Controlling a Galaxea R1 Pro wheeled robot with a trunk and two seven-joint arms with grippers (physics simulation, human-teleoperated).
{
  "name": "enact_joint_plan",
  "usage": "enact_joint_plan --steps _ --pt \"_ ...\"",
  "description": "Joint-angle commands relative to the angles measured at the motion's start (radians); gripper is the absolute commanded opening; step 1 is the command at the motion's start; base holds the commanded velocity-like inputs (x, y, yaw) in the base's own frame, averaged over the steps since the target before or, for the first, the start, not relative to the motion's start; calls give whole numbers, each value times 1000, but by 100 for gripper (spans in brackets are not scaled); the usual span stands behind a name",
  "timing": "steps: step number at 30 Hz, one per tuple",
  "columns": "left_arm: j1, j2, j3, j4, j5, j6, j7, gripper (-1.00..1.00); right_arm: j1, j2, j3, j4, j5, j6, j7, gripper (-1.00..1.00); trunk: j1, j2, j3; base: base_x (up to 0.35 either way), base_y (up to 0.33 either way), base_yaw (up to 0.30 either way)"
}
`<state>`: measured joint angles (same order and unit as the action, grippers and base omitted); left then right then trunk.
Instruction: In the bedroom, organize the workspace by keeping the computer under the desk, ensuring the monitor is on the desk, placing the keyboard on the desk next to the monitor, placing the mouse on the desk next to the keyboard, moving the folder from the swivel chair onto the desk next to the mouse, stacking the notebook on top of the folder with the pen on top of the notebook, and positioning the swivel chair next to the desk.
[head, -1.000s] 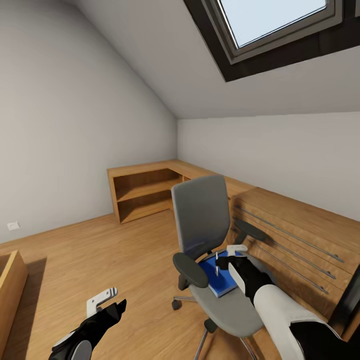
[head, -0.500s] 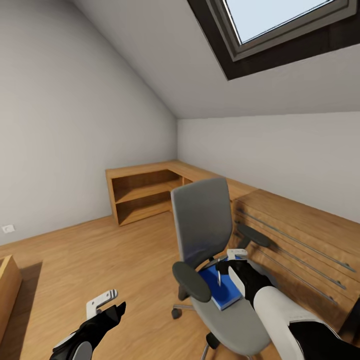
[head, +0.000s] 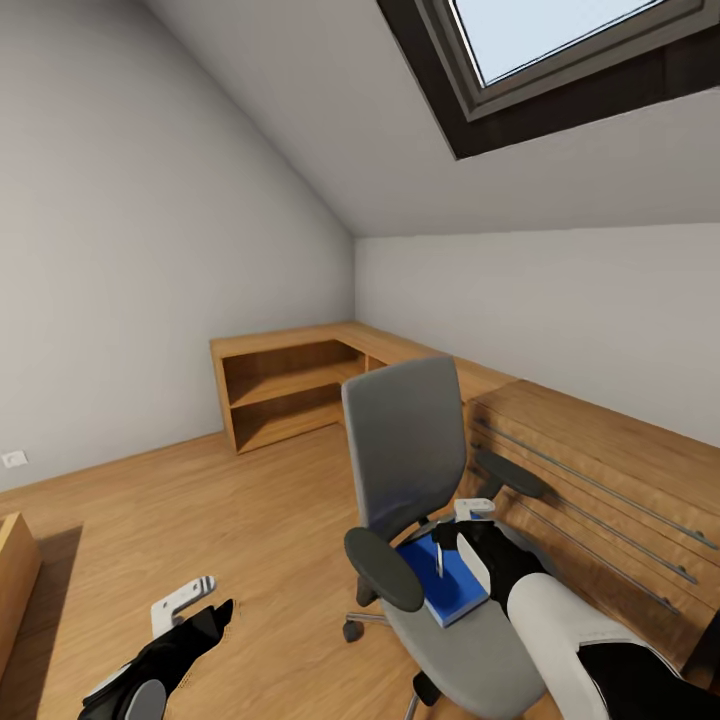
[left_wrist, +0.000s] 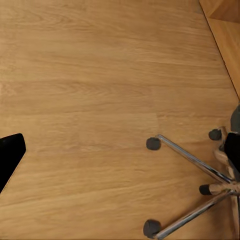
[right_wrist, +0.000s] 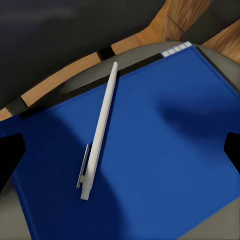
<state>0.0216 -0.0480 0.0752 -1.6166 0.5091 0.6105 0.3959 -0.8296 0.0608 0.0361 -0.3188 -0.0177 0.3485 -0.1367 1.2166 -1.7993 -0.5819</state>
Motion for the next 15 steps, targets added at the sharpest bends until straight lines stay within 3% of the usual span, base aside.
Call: enact_joint_plan --steps 1,15 --pt "0 -1 6 -2 11 3 7 100 0 0 4 -2 -2 6 -4 100 4 -7 -4 0 0 0" --pt "0 -4 20 -2 12 3 8 100 0 4 5 -8 -1 7 -5 100 57 -105 -48 0 0 0"
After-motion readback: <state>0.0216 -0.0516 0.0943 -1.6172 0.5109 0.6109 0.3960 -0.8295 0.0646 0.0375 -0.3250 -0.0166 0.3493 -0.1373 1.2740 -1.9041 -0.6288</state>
